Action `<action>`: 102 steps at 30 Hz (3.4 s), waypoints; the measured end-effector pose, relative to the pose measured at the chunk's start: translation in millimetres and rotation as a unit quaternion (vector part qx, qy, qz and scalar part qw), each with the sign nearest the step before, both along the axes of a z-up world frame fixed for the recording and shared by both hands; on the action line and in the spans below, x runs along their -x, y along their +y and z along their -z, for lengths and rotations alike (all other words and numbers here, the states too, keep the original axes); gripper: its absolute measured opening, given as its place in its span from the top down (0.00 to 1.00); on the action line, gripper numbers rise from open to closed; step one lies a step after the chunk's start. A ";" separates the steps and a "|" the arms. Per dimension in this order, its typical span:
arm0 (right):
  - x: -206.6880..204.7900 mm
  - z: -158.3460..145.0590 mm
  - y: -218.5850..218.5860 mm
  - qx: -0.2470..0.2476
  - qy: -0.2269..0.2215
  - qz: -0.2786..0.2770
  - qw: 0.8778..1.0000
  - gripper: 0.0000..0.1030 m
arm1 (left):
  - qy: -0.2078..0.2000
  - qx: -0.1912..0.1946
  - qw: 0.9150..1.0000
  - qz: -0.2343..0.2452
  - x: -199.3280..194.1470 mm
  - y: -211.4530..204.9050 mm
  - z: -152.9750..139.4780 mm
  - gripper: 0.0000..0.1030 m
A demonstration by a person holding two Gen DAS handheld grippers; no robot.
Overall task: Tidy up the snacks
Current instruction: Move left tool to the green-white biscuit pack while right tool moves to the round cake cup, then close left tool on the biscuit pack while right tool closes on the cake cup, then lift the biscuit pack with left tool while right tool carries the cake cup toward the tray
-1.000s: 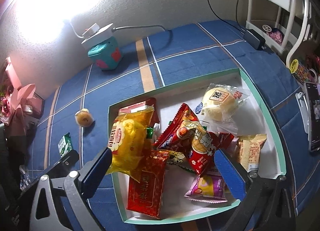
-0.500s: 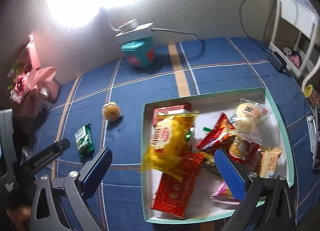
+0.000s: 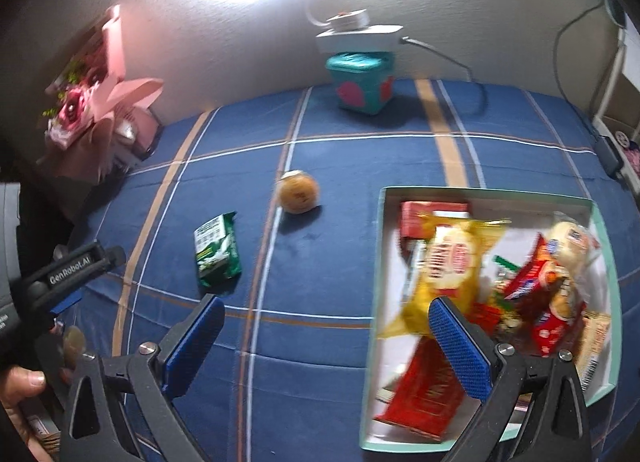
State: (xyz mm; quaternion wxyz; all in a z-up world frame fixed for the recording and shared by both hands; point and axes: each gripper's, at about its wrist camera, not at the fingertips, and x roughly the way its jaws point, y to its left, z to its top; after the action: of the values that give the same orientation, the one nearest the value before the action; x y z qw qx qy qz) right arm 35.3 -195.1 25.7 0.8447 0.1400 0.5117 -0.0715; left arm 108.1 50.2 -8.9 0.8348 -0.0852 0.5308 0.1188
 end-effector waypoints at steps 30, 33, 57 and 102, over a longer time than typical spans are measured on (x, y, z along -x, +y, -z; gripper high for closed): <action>-83.1 57.2 11.5 0.006 0.014 -0.007 1.000 0.00 | 0.036 0.060 0.996 0.050 -62.5 -37.1 48.3 0.06; -92.2 62.5 10.3 0.010 0.015 -0.006 1.000 0.00 | 0.037 0.071 0.995 0.054 -68.3 -42.4 53.3 0.06; -129.7 92.3 5.2 -0.007 0.006 -0.028 1.000 0.36 | 0.045 0.114 0.992 0.034 -89.7 -37.7 71.2 0.06; -62.1 72.8 0.6 -0.038 0.022 0.010 0.999 0.53 | 0.074 0.101 0.986 0.106 -46.2 -97.9 62.8 0.60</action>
State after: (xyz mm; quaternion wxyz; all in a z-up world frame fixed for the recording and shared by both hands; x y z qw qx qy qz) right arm 97.4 -194.5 -47.1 0.8267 0.1753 0.5308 -0.0633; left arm 154.2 -47.7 -71.7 0.7883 -0.1031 0.6063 -0.0186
